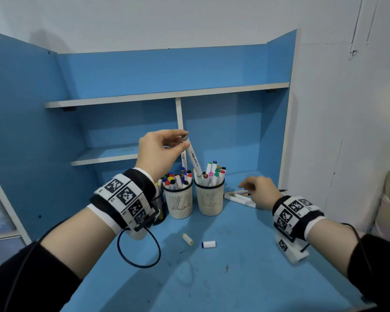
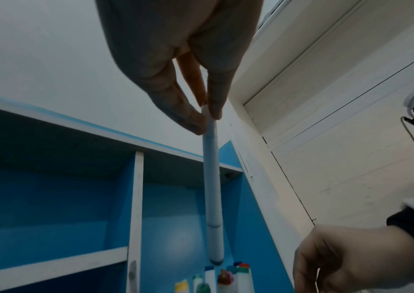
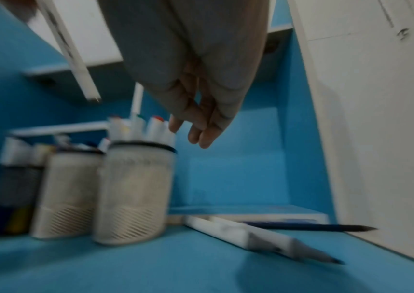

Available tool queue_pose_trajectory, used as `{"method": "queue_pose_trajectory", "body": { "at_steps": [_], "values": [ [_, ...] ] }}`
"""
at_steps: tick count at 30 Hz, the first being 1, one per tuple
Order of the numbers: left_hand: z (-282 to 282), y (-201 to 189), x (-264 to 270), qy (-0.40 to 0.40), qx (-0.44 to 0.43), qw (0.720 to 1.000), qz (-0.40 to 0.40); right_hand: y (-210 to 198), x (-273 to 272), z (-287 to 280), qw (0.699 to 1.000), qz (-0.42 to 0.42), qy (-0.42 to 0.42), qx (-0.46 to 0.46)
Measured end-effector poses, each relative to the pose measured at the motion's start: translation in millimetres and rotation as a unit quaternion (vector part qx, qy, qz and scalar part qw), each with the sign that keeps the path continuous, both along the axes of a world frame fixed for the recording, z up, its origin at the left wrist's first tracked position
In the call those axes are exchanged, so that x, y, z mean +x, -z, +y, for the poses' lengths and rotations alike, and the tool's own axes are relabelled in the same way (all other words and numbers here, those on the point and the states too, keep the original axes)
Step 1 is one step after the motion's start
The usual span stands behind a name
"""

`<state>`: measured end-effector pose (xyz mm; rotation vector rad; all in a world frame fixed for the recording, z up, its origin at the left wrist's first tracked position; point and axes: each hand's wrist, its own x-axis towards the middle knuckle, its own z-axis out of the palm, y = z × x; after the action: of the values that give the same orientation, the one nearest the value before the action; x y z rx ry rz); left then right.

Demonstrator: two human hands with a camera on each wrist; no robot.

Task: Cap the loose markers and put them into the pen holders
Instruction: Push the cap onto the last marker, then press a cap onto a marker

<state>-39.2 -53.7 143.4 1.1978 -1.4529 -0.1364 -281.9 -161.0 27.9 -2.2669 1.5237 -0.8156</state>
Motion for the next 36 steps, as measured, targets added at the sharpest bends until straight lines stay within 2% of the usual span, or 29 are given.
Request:
{"method": "queue_pose_trajectory", "body": {
  "at_steps": [3, 8, 16, 19, 26, 30, 33, 36],
  "values": [
    [-12.9, 5.0, 0.5, -0.004, 0.007, 1.000, 0.005, 6.2, -10.6, -22.8, 0.994, 0.095, 0.018, 0.047],
    [-36.1, 17.3, -3.1, -0.005, 0.027, 1.000, -0.007, 15.8, -18.9, -41.3, 0.954, 0.271, 0.035, 0.120],
    [-72.0, 38.9, -8.6, -0.004, 0.078, 0.997, -0.015, 28.1, -25.5, -64.0, 0.920, 0.348, 0.065, 0.171],
    [-84.4, 46.2, -12.3, -0.010, 0.101, 0.994, -0.043, 27.6, -28.9, -69.3, 0.912, 0.372, 0.063, 0.162],
    [-104.0, 60.6, -20.3, -0.003, 0.138, 0.987, -0.077, 27.5, -41.3, -68.4, 0.912, 0.369, 0.078, 0.162],
    [-106.0, 68.9, -20.1, -0.019, 0.186, 0.975, -0.118, 23.1, -42.7, -63.3, 0.924, 0.343, 0.083, 0.144],
    [-102.8, 74.8, -19.0, -0.019, 0.213, 0.965, -0.149, 17.0, -40.5, -60.4, 0.947, 0.288, 0.072, 0.122],
    [-96.3, 77.4, -14.1, -0.002, 0.202, 0.969, -0.145, 8.4, -37.2, -57.3, 0.975, 0.186, 0.070, 0.099]
  ]
}}
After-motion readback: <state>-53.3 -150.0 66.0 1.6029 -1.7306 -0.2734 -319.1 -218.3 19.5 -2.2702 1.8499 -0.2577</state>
